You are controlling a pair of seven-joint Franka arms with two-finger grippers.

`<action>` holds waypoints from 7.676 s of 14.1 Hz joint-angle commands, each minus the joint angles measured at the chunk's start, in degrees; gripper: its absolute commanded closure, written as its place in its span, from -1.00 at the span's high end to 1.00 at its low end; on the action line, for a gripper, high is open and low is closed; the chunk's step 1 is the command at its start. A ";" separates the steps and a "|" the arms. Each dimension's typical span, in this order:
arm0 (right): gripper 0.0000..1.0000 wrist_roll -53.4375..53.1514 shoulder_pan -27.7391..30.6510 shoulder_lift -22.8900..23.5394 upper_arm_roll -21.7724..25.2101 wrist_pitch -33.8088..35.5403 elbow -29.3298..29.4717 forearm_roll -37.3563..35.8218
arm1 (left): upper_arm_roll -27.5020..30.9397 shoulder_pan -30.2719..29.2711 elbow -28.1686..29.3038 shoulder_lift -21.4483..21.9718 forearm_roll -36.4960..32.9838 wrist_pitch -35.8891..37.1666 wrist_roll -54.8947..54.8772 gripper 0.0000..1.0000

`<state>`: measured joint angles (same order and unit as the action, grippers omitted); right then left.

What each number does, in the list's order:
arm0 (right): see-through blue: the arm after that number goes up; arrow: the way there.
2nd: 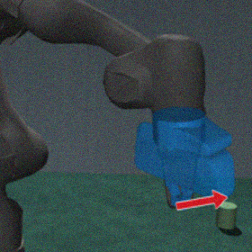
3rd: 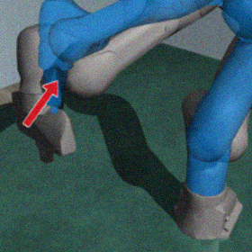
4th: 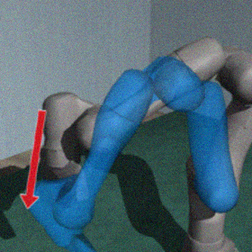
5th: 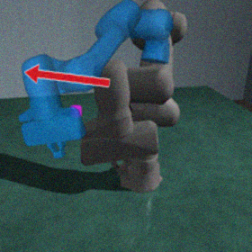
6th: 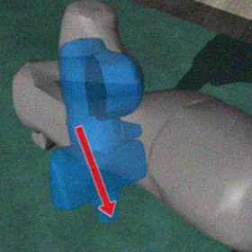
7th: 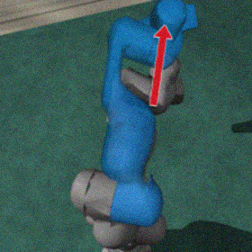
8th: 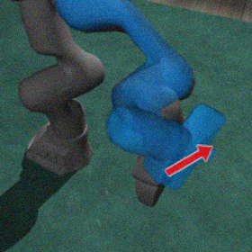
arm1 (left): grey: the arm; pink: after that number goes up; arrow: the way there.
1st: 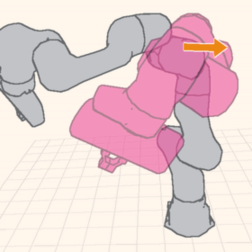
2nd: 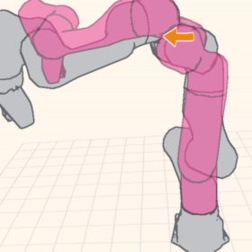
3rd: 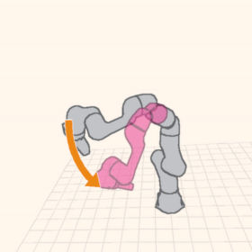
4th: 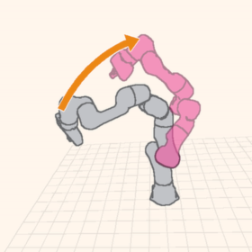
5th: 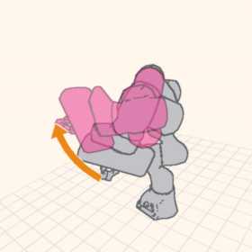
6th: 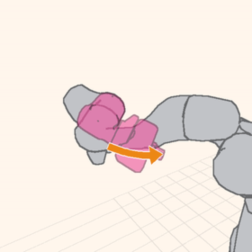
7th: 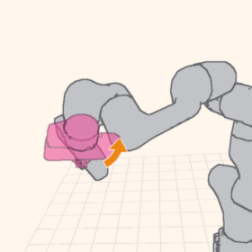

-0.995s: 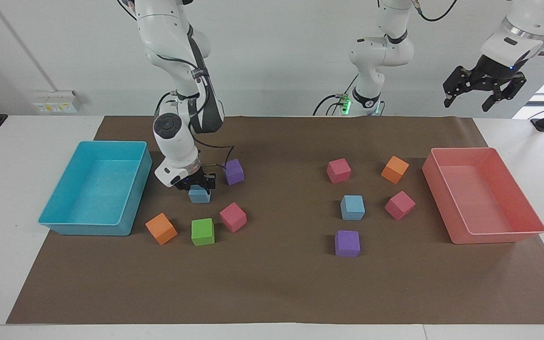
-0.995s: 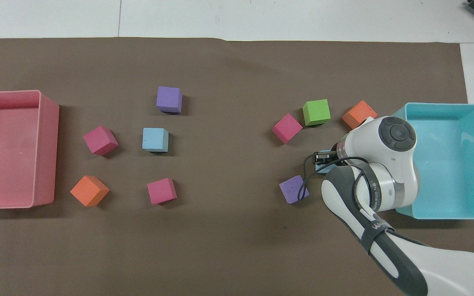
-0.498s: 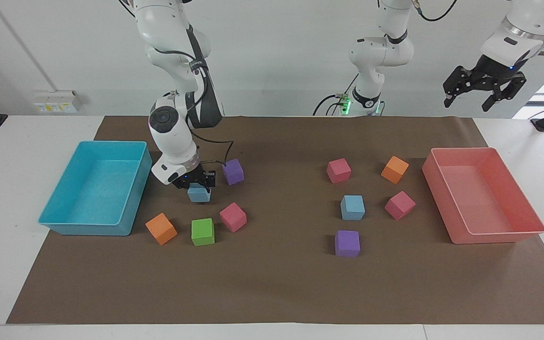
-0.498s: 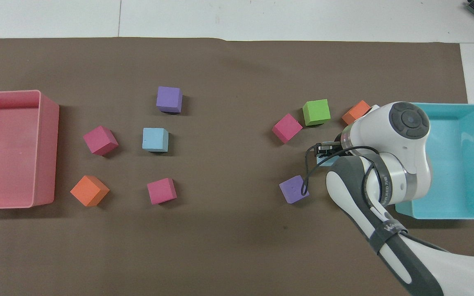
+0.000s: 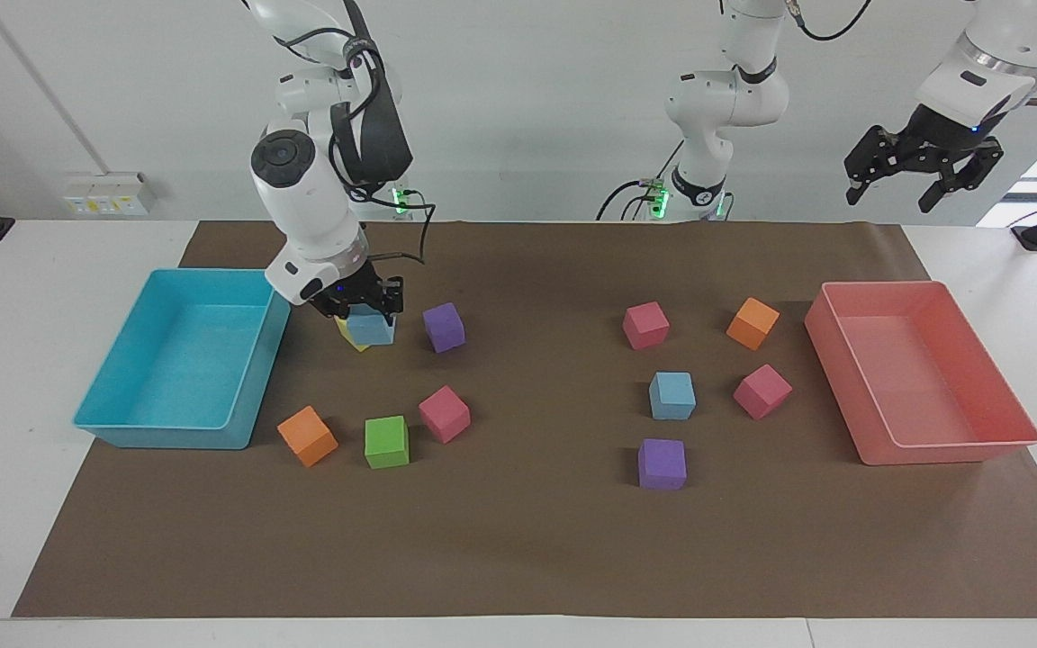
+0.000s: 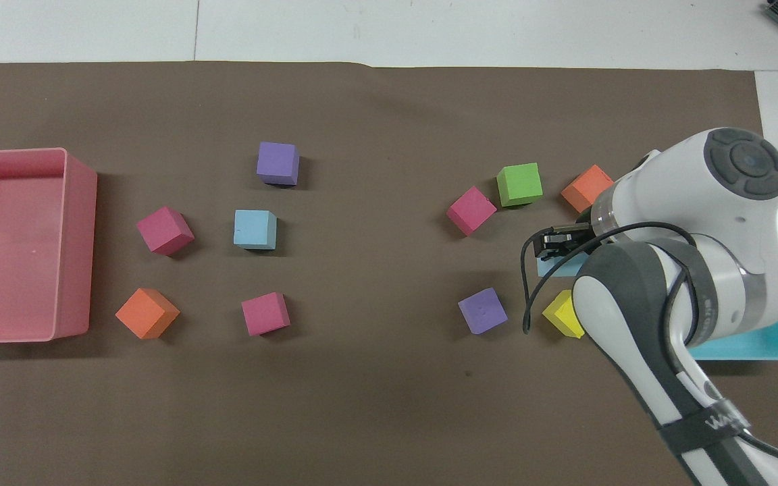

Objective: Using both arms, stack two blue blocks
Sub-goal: 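Carry the light-blue cube with the right gripper toward the table center, then lower the light-blue cube at the center and open the right gripper, then reach the left gripper to the other light-blue cube near the pink cube, then close the left gripper on the light-blue cube and lift it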

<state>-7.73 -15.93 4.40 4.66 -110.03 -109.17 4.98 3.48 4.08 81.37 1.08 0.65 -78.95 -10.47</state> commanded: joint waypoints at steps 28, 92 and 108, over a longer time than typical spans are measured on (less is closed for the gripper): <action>-1.00 -21.71 -20.80 26.45 -3.52 -13.37 19.43 -3.48 | -0.41 -0.39 1.95 1.73 -0.65 0.03 -0.43 1.00; -1.00 23.19 -3.58 16.69 -3.52 -14.16 0.80 42.29 | -1.11 14.72 25.68 -4.32 -0.47 -35.03 14.60 1.00; -1.00 30.58 -4.37 20.65 -3.52 -16.71 -1.31 56.37 | -0.93 18.77 30.43 -17.60 -1.35 -55.69 24.44 1.00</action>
<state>20.52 -20.62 24.94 1.55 -125.55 -109.70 59.45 1.59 21.59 110.68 -16.15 0.64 -132.48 12.35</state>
